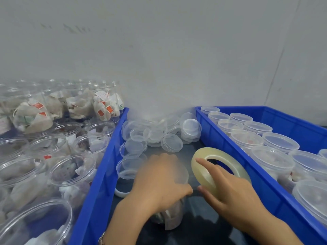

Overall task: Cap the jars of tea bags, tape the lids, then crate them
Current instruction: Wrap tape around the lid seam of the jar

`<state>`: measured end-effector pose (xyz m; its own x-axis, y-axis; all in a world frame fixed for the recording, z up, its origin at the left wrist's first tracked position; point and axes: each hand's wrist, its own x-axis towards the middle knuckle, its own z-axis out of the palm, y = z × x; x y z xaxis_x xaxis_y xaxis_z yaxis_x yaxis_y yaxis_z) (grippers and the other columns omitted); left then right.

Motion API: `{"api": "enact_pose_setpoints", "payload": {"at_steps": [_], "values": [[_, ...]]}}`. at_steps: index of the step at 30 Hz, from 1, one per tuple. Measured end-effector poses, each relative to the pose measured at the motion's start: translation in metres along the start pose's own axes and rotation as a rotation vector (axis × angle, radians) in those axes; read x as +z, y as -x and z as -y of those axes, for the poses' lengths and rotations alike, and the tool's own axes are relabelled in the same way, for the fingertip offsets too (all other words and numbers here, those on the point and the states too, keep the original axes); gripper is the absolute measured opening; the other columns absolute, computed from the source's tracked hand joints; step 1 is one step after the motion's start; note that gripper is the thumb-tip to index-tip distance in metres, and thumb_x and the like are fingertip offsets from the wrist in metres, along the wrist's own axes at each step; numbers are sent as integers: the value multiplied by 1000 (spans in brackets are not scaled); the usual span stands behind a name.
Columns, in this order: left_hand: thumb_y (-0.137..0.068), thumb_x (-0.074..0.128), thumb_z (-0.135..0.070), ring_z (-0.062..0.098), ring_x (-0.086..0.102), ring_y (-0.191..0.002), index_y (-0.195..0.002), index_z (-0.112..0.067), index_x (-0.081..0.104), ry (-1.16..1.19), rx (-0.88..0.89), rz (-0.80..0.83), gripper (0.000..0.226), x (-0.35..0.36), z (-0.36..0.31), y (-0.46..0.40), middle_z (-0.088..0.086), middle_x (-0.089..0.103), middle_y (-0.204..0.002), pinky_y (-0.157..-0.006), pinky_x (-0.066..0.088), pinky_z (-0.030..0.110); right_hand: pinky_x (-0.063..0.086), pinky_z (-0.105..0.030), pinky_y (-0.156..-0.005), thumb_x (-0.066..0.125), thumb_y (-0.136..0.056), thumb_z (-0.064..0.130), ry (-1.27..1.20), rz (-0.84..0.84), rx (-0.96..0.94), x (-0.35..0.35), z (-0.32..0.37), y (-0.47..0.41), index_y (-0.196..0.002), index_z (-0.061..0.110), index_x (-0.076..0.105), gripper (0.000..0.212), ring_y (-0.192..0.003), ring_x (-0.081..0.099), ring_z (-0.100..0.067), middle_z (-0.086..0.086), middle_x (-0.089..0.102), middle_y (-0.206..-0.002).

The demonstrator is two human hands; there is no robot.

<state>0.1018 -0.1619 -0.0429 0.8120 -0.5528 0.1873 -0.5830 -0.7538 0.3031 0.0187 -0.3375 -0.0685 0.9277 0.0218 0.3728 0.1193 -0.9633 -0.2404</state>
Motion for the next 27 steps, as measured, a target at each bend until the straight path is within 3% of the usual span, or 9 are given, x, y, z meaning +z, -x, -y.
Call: {"api": "enact_pose_setpoints", "payload": {"at_steps": [3,5,7,10,13,16,21,27], "values": [[-74,53,-63,13,33,-121,-133,-31,34,-3,-8,-12,70,1,-2,0,-16,39,-133,-94,36,32,50,-32,-68,49,-85,58,-91,-75,33,2,6,-4,-126,65,16,53,-85,58,-13,9,61,-98],[-74,49,-65,13,35,-119,-130,-31,36,-17,-16,-46,67,3,-4,1,-16,41,-130,-92,37,32,51,-36,-63,65,-83,42,-133,-151,39,7,11,-9,-126,49,48,47,-78,60,-17,1,65,-86],[-75,43,-69,14,37,-118,-129,-29,39,-34,-40,-79,68,5,-5,1,-15,43,-128,-90,36,31,50,-38,-65,70,-82,34,-181,-190,84,14,14,-14,-121,38,61,40,-79,62,-19,-2,67,-81],[-75,36,-75,15,39,-115,-122,-27,45,-31,-104,-126,68,7,-7,-1,-14,47,-123,-90,38,33,51,-43,-77,66,-86,28,-302,-179,138,26,15,-18,-121,47,55,41,-94,64,-22,-4,70,-96],[-78,43,-66,17,41,-108,-111,-26,50,-11,-151,-188,52,10,-10,-2,-12,53,-115,-85,38,34,51,-41,-87,59,-90,31,-395,-155,149,33,17,-19,-117,61,44,42,-108,61,-15,7,67,-115],[-75,47,-64,19,42,-106,-105,-25,51,-6,-194,-213,49,12,-12,-4,-11,55,-111,-83,39,35,50,-43,-89,59,-90,28,-434,-176,176,36,17,-23,-111,65,42,46,-112,60,-17,5,66,-119],[-76,45,-64,20,44,-108,-107,-25,53,-29,-244,-254,51,14,-15,-5,-11,57,-111,-83,39,36,49,-40,-93,60,-88,31,-527,-189,226,40,15,-34,-103,66,50,39,-116,58,-11,15,64,-120],[-76,43,-63,18,44,-104,-101,-26,54,-21,-276,-285,47,15,-16,-5,-12,59,-106,-78,39,35,48,-39,-94,58,-88,37,-562,-156,270,44,10,-44,-115,51,56,31,-118,56,-10,16,62,-122]]}}
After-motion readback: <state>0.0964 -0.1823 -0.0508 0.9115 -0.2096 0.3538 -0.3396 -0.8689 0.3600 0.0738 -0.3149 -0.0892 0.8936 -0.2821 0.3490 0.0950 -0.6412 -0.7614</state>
